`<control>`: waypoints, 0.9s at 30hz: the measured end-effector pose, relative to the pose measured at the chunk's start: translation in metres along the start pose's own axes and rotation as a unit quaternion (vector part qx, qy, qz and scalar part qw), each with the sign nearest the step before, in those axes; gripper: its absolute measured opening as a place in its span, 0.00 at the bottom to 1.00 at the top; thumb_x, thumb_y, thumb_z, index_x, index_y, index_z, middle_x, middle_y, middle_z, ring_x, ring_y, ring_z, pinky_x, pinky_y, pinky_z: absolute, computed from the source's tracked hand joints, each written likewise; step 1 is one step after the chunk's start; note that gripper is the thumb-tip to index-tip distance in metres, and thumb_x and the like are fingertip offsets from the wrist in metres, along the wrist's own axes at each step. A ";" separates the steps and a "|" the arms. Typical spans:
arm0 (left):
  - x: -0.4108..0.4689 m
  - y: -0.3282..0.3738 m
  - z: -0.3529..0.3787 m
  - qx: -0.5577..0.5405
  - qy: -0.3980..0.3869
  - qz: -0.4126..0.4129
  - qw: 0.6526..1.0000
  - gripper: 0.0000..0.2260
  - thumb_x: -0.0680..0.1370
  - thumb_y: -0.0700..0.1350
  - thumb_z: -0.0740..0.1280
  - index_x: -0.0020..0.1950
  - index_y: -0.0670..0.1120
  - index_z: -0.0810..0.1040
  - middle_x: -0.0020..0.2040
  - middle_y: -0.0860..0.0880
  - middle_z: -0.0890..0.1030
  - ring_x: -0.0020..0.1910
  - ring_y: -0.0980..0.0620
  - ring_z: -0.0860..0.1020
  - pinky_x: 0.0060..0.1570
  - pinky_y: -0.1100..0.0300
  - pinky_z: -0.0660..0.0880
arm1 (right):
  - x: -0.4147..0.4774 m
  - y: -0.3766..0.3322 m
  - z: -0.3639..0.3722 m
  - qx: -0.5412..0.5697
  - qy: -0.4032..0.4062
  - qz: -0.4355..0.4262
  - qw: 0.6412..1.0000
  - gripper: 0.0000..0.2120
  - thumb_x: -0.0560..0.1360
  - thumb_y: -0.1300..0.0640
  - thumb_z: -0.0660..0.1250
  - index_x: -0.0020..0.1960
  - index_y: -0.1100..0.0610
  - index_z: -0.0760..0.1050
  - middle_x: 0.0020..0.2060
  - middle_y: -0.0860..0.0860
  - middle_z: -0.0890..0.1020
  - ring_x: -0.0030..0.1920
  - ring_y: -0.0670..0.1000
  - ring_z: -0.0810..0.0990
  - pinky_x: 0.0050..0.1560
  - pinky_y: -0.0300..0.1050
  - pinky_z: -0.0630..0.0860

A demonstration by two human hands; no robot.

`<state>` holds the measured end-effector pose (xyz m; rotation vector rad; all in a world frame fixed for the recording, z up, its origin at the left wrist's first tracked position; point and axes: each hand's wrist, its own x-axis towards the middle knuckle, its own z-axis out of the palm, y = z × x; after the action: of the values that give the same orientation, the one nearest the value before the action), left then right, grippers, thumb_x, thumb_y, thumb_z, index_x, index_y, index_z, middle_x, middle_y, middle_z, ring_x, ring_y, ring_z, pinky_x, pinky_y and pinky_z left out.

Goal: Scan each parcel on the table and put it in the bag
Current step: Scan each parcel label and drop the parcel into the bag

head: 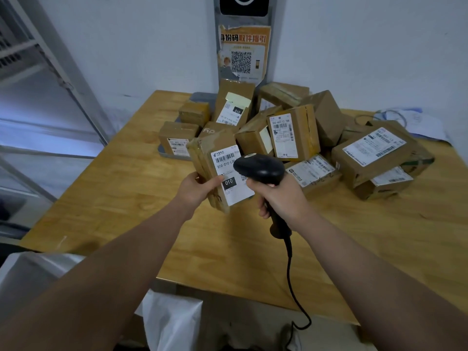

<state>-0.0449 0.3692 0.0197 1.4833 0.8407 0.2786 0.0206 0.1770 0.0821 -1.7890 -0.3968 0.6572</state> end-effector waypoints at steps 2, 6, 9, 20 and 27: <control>0.001 -0.001 0.000 0.008 0.003 -0.001 1.000 0.22 0.72 0.50 0.75 0.62 0.44 0.76 0.53 0.51 0.81 0.51 0.54 0.80 0.48 0.59 0.76 | -0.001 0.001 0.002 -0.020 0.003 0.008 1.000 0.14 0.74 0.54 0.71 0.34 0.61 0.77 0.24 0.55 0.78 0.25 0.53 0.76 0.31 0.44 0.76; 0.001 -0.002 -0.002 0.024 0.008 -0.002 1.000 0.25 0.72 0.51 0.75 0.65 0.44 0.74 0.55 0.50 0.80 0.54 0.50 0.79 0.51 0.58 0.76 | -0.002 0.004 0.002 -0.037 0.019 0.036 0.998 0.11 0.73 0.59 0.69 0.33 0.60 0.76 0.23 0.54 0.76 0.23 0.50 0.75 0.32 0.43 0.76; 0.001 -0.002 -0.002 0.025 0.013 -0.001 1.000 0.25 0.72 0.51 0.75 0.65 0.43 0.74 0.56 0.49 0.80 0.54 0.50 0.79 0.51 0.59 0.76 | -0.003 0.003 0.003 -0.038 0.007 0.037 0.999 0.11 0.72 0.59 0.68 0.33 0.61 0.75 0.23 0.55 0.75 0.23 0.51 0.74 0.31 0.42 0.75; -0.006 -0.004 -0.006 0.015 0.012 -0.011 1.000 0.26 0.72 0.49 0.75 0.66 0.43 0.73 0.59 0.47 0.80 0.54 0.50 0.79 0.50 0.59 0.77 | -0.005 0.010 0.007 0.040 0.008 0.023 0.999 0.10 0.73 0.58 0.70 0.38 0.64 0.77 0.24 0.55 0.75 0.24 0.52 0.74 0.31 0.44 0.73; -0.050 -0.022 -0.033 -0.039 0.051 -0.041 0.997 0.38 0.72 0.44 0.75 0.75 0.49 0.56 0.59 0.46 0.77 0.54 0.51 0.78 0.49 0.57 0.75 | -0.018 0.016 0.019 0.056 -0.079 -0.001 0.995 0.16 0.74 0.57 0.72 0.31 0.63 0.73 0.23 0.54 0.74 0.24 0.51 0.73 0.30 0.42 0.72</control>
<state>-0.1082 0.3596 0.0197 1.3665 0.9596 0.3236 -0.0060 0.1761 0.0666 -1.6347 -0.4598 0.8070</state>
